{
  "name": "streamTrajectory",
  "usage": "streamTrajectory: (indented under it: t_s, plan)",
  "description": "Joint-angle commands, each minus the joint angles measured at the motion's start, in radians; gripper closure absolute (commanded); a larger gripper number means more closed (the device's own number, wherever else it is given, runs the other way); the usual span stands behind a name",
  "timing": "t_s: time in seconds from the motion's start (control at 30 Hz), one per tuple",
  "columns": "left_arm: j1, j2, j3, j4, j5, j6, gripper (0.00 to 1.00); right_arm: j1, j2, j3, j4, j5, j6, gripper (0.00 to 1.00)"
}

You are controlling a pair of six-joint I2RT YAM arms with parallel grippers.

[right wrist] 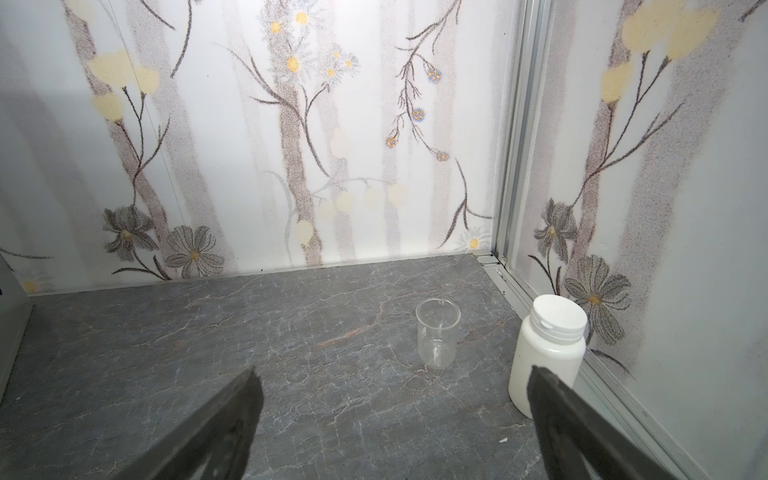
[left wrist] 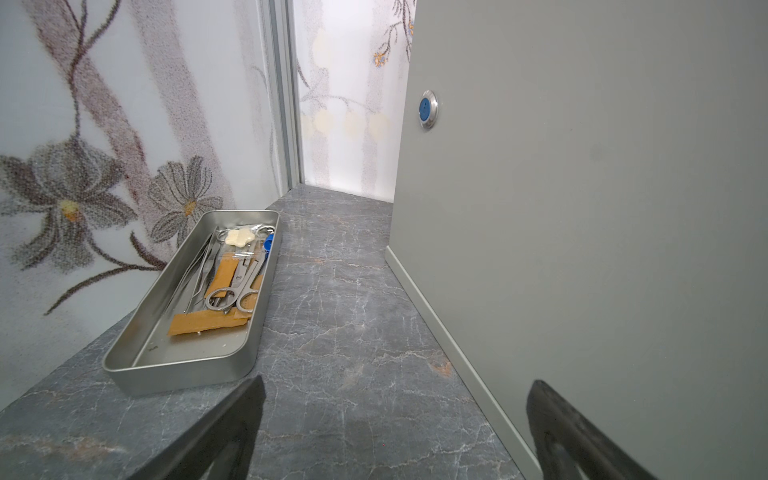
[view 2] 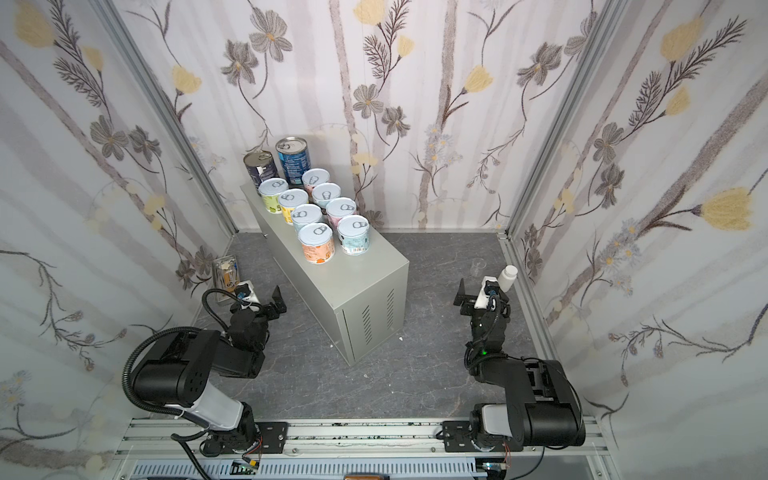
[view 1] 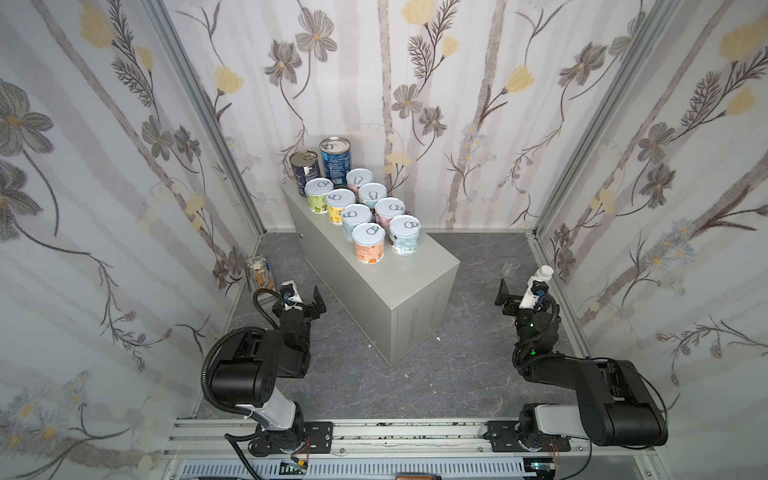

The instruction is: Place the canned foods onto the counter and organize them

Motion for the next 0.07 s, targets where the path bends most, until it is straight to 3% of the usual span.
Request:
streamTrajectory:
  t_s: [0.0,0.03]
  plan:
    - [0.001,-0.003,0.005,0.023,-0.003,-0.002,0.0,0.001,0.003,0.006,0.003,-0.01,-0.014,0.0]
    - [0.001,-0.004,0.005,0.023,-0.004,-0.003,0.0,0.001,0.002,0.006,0.003,-0.01,-0.013,0.0]
